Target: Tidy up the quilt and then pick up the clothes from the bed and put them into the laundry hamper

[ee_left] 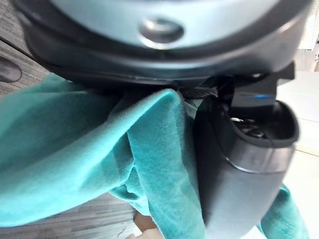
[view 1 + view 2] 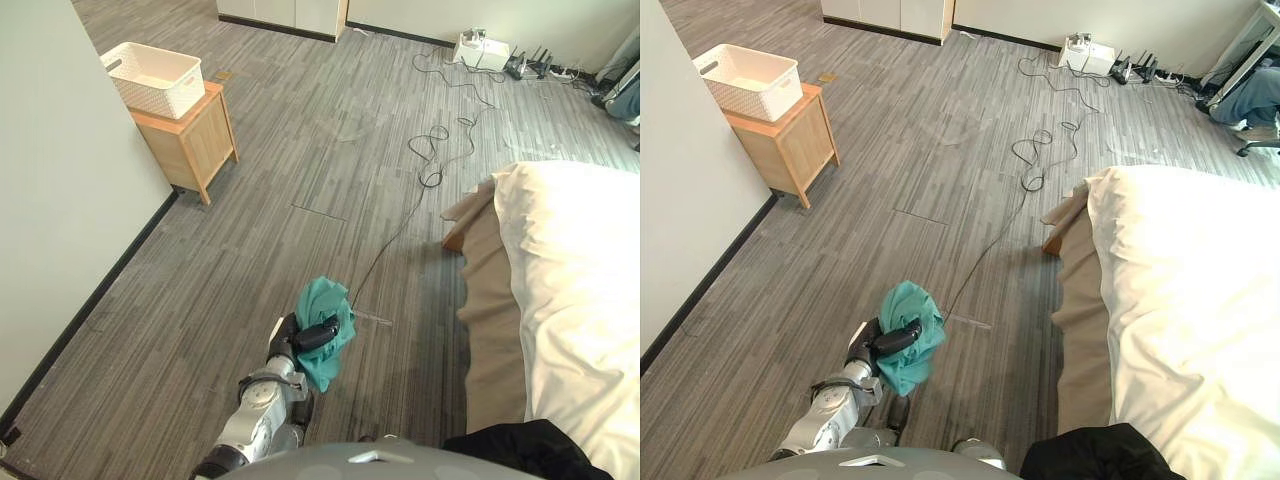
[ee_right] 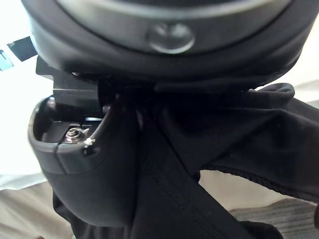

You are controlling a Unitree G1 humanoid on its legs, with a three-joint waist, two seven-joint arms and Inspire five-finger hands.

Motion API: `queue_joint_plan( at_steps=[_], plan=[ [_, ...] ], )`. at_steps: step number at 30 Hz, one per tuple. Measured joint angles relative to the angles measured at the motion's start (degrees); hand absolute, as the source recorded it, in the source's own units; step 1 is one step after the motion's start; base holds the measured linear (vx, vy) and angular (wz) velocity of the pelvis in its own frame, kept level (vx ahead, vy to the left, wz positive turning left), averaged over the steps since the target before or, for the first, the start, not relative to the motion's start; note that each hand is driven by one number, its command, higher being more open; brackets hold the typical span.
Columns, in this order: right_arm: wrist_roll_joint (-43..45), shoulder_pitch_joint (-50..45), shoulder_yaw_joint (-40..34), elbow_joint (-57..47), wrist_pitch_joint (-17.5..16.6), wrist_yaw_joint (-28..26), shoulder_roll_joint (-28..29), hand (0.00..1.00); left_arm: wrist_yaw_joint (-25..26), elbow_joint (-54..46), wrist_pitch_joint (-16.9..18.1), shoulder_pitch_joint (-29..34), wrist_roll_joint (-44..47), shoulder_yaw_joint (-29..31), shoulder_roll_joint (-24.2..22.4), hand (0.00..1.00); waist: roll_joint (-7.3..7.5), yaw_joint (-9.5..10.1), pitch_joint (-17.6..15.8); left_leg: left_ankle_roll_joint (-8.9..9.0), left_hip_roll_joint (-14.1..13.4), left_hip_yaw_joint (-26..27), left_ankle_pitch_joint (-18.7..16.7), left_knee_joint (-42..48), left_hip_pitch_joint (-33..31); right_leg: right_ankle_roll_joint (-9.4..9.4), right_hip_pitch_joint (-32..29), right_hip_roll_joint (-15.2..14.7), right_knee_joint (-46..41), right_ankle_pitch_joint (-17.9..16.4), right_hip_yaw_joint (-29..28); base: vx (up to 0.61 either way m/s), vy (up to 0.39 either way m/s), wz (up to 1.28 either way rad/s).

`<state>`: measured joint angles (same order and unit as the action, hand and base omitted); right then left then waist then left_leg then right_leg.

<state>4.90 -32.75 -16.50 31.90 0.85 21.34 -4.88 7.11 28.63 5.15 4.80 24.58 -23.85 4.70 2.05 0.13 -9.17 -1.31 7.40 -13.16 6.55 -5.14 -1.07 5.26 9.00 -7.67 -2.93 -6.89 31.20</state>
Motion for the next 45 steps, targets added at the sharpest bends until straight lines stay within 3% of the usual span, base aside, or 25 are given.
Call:
queue_joint_plan(
  at_steps=[13,17,21,26,30,34,36,39,45],
  plan=[
    [0.1,2.3,0.8,4.6,0.2,0.0,-1.1,0.00,0.3,5.7,-0.3,0.4,-0.2,2.9,0.4,0.00,0.31,1.21,0.0,0.57,0.1,-0.7,0.5,0.0,-0.6,0.12,-0.1,0.0,0.1,0.0,0.8,-0.04,-0.017,0.03],
    [0.3,3.5,2.0,6.9,1.6,0.0,-1.9,0.00,0.3,5.7,-0.3,0.2,-0.1,4.6,0.4,0.00,0.27,1.43,0.0,0.93,0.3,-2.5,0.7,0.0,-2.3,0.15,-0.7,0.2,0.1,0.0,2.9,-0.05,-0.037,0.23],
    [0.6,4.6,2.7,10.2,2.5,0.0,-2.0,0.00,0.3,5.7,-0.3,0.3,0.3,4.7,0.4,0.00,0.21,3.34,0.0,1.19,0.4,-3.6,0.9,0.0,-2.9,0.29,-1.0,0.4,0.2,0.1,3.6,-0.03,-0.031,0.14],
    [0.6,4.6,4.0,11.2,3.9,0.0,-2.2,0.00,0.2,5.7,-0.3,0.3,0.3,4.9,0.4,0.00,-0.17,3.97,-0.3,1.62,1.1,-6.0,1.2,0.0,-3.4,0.31,-0.9,0.3,0.1,0.1,5.2,-0.02,-0.033,0.22],
    [0.5,10.4,8.3,13.2,3.9,-5.1,-3.1,0.00,-0.1,5.6,-0.3,0.1,0.3,5.6,0.1,0.00,-1.96,4.53,-1.1,1.63,1.3,-7.1,1.3,0.0,-3.4,0.33,-0.5,0.3,0.1,0.1,6.4,-0.04,-0.031,0.12],
    [0.0,20.4,13.8,11.5,1.5,-12.3,-4.3,0.00,-0.2,5.7,-0.3,0.2,0.3,5.3,-1.1,0.00,-5.51,4.74,-1.9,1.26,1.4,-7.9,1.6,0.0,-3.6,0.06,0.3,0.5,0.1,0.2,9.3,-0.04,-0.049,0.35],
    [0.0,25.1,13.7,9.9,0.6,-12.4,-3.7,0.00,-0.2,5.7,-0.3,0.2,0.3,5.1,-1.3,0.00,-6.50,6.39,-2.0,1.13,1.4,-8.7,2.6,0.0,-3.2,-0.17,1.2,0.8,0.1,0.1,10.7,0.01,-0.075,0.41],
    [-0.2,31.3,14.1,7.5,-1.3,-12.8,-0.9,0.00,-0.3,5.7,-0.3,0.2,0.3,5.1,-0.3,0.00,-6.10,7.44,-2.2,0.64,1.5,-10.2,3.2,0.2,-2.6,-1.02,2.4,1.1,0.1,-0.7,12.2,0.05,-0.124,0.34],
    [-0.2,37.2,14.9,5.5,-1.7,-13.4,0.7,0.00,-1.4,5.7,-0.3,0.2,0.6,3.8,-0.4,0.00,-4.66,7.56,-3.0,0.73,1.8,-10.9,3.2,0.3,-2.3,-1.28,3.1,1.2,0.2,-1.3,12.4,0.00,-0.084,0.10]
  ],
)
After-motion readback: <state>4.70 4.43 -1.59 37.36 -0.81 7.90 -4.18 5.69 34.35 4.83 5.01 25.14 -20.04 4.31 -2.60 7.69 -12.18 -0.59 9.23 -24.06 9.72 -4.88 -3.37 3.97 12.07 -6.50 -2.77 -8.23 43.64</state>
